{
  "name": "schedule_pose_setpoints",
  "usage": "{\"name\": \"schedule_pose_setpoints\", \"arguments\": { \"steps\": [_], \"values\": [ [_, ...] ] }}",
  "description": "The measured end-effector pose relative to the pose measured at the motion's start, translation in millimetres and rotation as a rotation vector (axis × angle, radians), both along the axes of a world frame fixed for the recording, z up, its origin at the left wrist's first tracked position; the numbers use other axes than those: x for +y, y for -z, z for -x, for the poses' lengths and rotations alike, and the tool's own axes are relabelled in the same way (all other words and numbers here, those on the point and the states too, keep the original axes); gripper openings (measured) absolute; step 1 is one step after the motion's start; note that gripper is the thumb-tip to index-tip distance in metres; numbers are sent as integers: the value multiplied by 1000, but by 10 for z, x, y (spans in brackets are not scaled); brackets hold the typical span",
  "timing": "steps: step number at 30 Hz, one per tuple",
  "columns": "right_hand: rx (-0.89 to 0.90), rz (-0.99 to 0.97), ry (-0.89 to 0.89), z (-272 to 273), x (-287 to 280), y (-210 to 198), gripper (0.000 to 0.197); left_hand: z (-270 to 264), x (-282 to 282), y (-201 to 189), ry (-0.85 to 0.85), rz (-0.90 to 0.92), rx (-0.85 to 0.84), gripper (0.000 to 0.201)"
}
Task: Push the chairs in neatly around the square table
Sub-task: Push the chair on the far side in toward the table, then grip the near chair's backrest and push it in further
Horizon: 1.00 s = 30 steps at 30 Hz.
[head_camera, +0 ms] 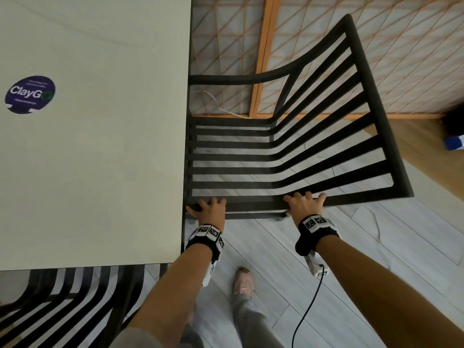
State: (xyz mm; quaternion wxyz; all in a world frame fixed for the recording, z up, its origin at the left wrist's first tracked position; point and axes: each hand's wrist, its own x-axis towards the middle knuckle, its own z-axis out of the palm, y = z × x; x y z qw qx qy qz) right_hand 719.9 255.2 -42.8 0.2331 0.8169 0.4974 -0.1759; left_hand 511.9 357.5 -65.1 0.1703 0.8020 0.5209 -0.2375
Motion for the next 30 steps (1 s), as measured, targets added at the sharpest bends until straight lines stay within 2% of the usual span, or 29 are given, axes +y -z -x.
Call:
{"name": "schedule_pose_setpoints", "arguments": {
  "steps": [4,7,11,15,19,24,27,30],
  "values": [
    [-9,-76,-20,39,-30,-53,47,0,-200,-88,60,-65,13,50],
    [-51,-169,-104,150,-116,-104,59,56,-364,-266,110,-77,-4,56],
    [-41,-216,-142,478,-251,-189,69,243,-586,-622,341,-55,-106,57],
    [6,-268,-162,1067,-396,-285,63,645,-846,-1131,513,-60,-176,48],
    [91,-310,-152,1830,-523,-448,57,1380,-1079,-1625,577,7,-183,37],
    [240,-363,-121,2950,-778,-642,44,2690,-1292,-2147,616,52,-145,31],
    [333,-443,-143,3624,-818,-885,33,3560,-1260,-2345,567,43,-94,31],
    [440,-501,-230,4297,-734,-1312,24,4408,-1162,-2443,463,59,-44,42]
  ]
}}
